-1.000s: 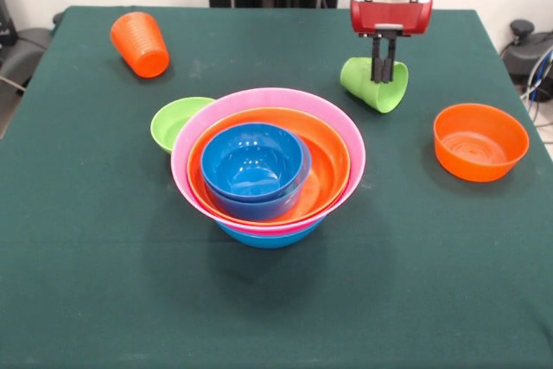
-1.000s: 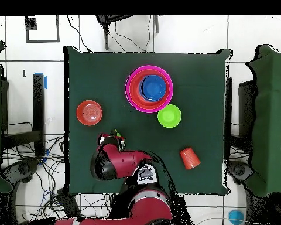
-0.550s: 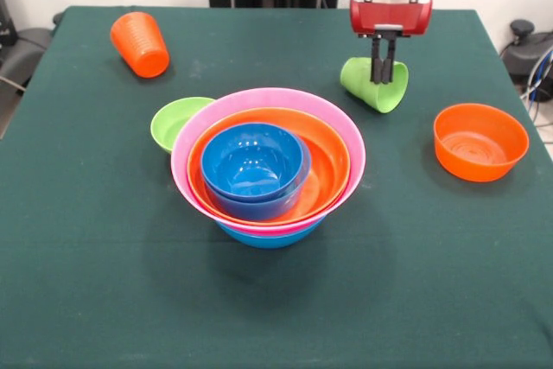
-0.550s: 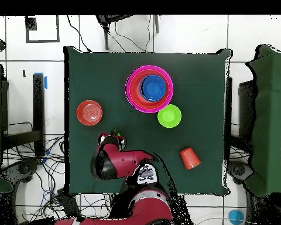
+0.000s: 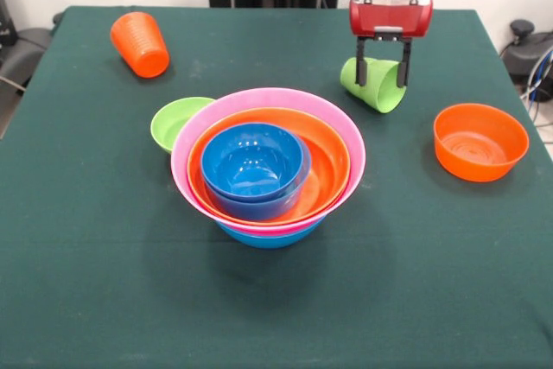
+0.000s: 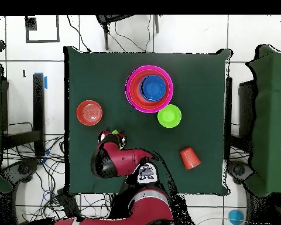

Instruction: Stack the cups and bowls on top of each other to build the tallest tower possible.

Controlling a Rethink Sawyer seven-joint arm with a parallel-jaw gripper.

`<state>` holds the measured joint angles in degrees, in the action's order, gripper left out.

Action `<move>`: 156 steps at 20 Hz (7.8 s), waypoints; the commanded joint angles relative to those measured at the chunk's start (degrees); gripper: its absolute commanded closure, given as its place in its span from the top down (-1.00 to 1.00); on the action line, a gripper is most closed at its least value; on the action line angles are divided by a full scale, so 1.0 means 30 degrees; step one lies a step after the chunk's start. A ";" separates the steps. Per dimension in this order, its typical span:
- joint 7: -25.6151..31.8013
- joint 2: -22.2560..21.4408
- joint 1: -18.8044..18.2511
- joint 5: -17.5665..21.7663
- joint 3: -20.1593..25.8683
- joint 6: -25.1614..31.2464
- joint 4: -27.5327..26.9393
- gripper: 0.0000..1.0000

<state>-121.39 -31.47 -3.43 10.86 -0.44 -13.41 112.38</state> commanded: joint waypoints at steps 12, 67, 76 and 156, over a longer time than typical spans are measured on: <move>-0.1591 0.0674 0.1212 -0.0739 -0.0555 0.1347 -0.1666 1.00; -0.2294 0.1810 0.6988 -0.5025 -0.5232 0.3926 -0.3279 1.00; -0.2731 0.2495 0.8383 -0.6711 -0.5886 0.4000 -0.3669 1.00; -0.2804 0.3623 0.9538 -0.9043 -0.6729 0.4760 -0.4414 1.00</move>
<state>-121.39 -22.82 24.09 -13.60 -24.70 -6.84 101.73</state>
